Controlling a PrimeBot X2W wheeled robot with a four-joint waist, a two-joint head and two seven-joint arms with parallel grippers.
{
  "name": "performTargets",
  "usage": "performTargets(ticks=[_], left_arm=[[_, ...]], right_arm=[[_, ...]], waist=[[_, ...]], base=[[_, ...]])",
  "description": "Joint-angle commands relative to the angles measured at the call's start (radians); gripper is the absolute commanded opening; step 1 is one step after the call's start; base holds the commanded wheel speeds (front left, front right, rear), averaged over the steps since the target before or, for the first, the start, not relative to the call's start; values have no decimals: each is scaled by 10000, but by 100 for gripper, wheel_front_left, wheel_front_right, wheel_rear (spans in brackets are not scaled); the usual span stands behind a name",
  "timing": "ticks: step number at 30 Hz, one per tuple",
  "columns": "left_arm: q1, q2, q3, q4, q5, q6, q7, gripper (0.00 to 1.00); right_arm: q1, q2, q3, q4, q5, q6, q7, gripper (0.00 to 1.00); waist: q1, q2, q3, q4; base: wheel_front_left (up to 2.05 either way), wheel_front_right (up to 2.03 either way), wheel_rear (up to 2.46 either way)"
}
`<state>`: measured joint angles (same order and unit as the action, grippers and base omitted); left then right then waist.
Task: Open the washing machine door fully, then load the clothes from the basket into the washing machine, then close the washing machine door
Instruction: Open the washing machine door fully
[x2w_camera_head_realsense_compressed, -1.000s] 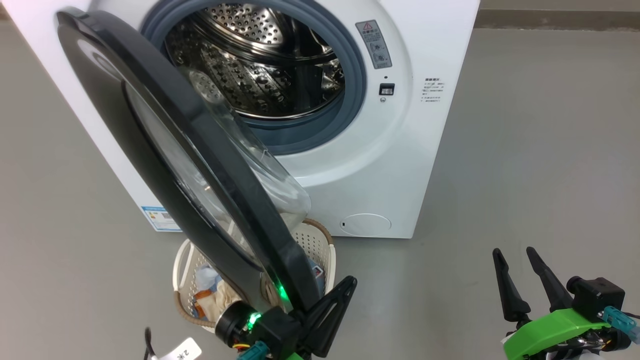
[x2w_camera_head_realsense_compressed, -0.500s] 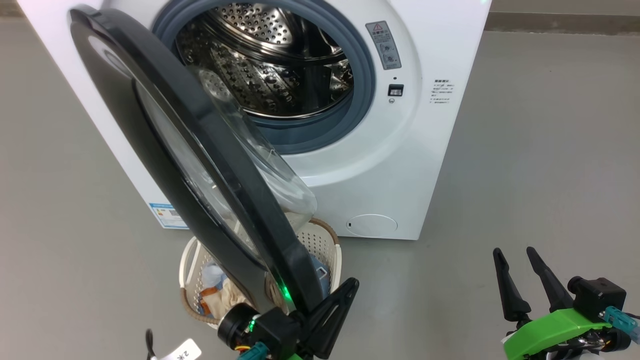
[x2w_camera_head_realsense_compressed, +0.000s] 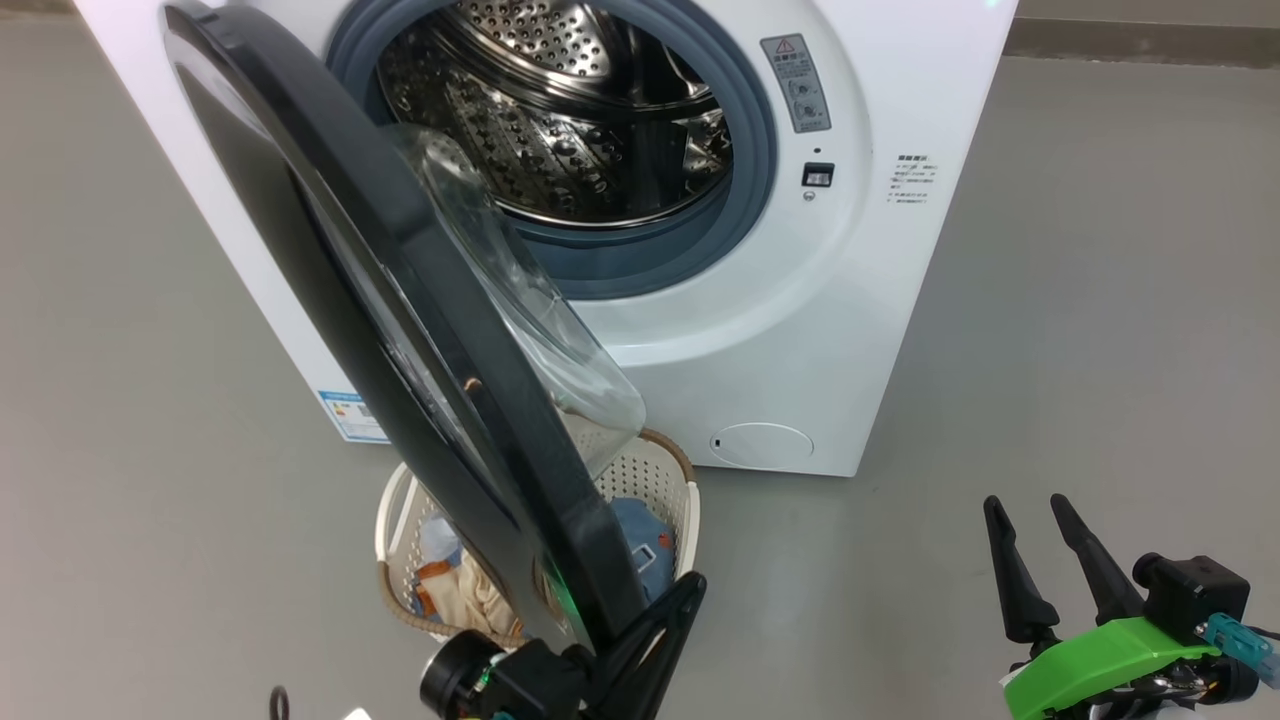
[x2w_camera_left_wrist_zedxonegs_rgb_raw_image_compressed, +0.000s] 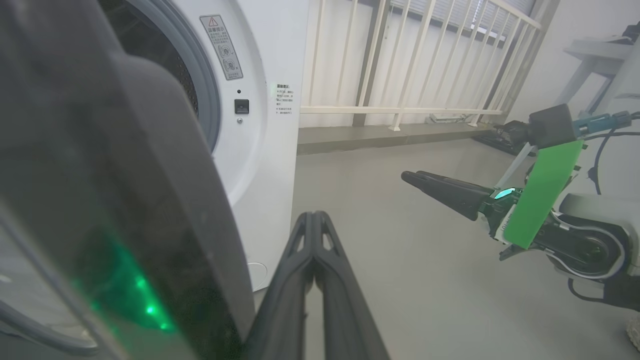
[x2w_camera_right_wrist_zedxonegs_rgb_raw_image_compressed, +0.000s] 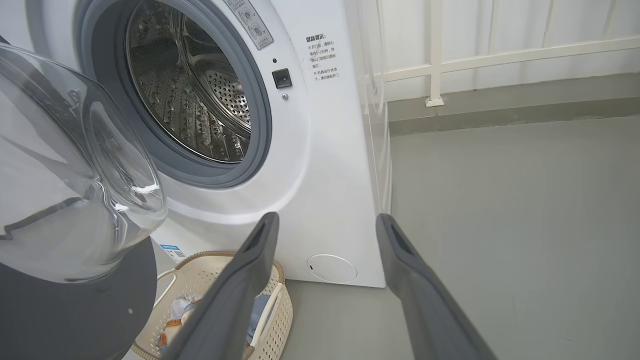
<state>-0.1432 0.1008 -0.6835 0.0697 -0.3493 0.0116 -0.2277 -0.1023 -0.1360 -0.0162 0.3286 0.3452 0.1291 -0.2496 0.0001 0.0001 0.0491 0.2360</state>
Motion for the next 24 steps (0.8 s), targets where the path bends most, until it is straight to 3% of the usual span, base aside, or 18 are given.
performTargets(ticks=[1,24], left_arm=[[-271,429,779,-144,-134,296,25,0],[304,821,630,-1636,-108,792,493,0]], right_arm=[[-170,-61,227,-232,59,16,-122,100],[-228,-91,203,-221,86,16,-122,100]], waist=[[-1,-1,15,29],[-1,-1,164,563]], base=[[0,0,0],[0,0,0]])
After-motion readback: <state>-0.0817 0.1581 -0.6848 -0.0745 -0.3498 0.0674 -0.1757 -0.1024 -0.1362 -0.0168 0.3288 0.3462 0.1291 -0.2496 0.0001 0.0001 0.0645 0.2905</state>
